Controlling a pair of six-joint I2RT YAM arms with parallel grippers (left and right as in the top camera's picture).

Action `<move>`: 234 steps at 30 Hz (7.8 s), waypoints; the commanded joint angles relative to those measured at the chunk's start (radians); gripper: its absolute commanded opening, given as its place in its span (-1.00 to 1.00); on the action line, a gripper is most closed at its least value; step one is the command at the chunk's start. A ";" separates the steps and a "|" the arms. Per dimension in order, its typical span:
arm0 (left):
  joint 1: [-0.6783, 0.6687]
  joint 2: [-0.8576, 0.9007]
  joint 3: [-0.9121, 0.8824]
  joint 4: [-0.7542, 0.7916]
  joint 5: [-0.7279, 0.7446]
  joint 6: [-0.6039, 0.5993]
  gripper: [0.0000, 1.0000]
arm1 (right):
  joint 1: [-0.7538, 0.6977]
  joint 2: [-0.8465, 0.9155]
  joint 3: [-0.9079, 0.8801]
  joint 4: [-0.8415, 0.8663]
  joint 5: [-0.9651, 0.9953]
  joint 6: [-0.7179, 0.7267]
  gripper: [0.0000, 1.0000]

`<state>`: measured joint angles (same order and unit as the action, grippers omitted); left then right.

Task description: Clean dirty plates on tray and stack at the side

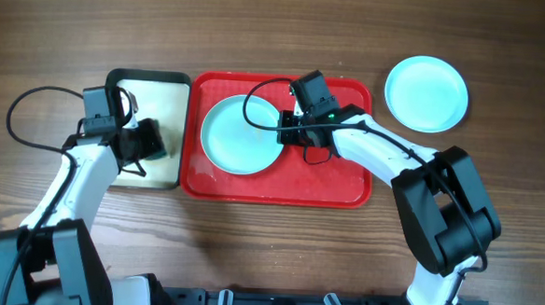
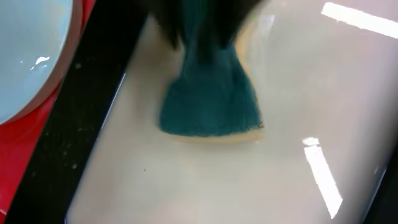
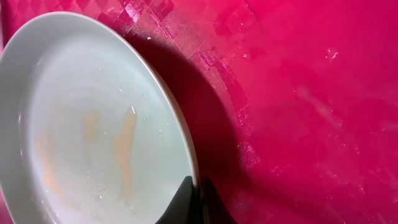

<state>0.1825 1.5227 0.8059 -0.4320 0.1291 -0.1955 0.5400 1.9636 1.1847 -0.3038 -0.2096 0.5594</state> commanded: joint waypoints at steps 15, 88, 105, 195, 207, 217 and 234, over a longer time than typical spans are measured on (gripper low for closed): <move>0.003 -0.116 0.118 -0.013 0.090 -0.089 1.00 | 0.006 0.043 -0.002 0.013 0.035 -0.006 -0.70; 0.263 -0.474 0.219 -0.060 0.095 -0.112 1.00 | 0.480 0.107 0.317 1.146 0.716 -1.557 -0.91; 0.263 -0.376 0.219 -0.060 0.095 -0.112 1.00 | 0.480 0.107 0.317 1.156 0.712 -1.550 -0.91; 0.263 -0.375 0.219 -0.060 0.095 -0.112 0.99 | -0.811 0.005 0.292 -0.472 0.275 -0.138 -0.86; 0.263 -0.375 0.219 -0.060 0.095 -0.112 1.00 | -0.785 0.005 0.292 -0.454 -0.050 -0.343 -0.59; 0.263 -0.375 0.219 -0.060 0.095 -0.112 1.00 | -0.642 0.081 0.292 -0.438 0.014 -0.343 -0.86; 0.263 -0.375 0.219 -0.060 0.095 -0.112 1.00 | -0.573 0.120 0.297 -0.590 0.014 -0.343 -0.91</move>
<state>0.4400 1.1419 1.0168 -0.4934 0.2150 -0.2985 -0.0360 2.0758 1.4799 -0.8772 -0.1818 0.2291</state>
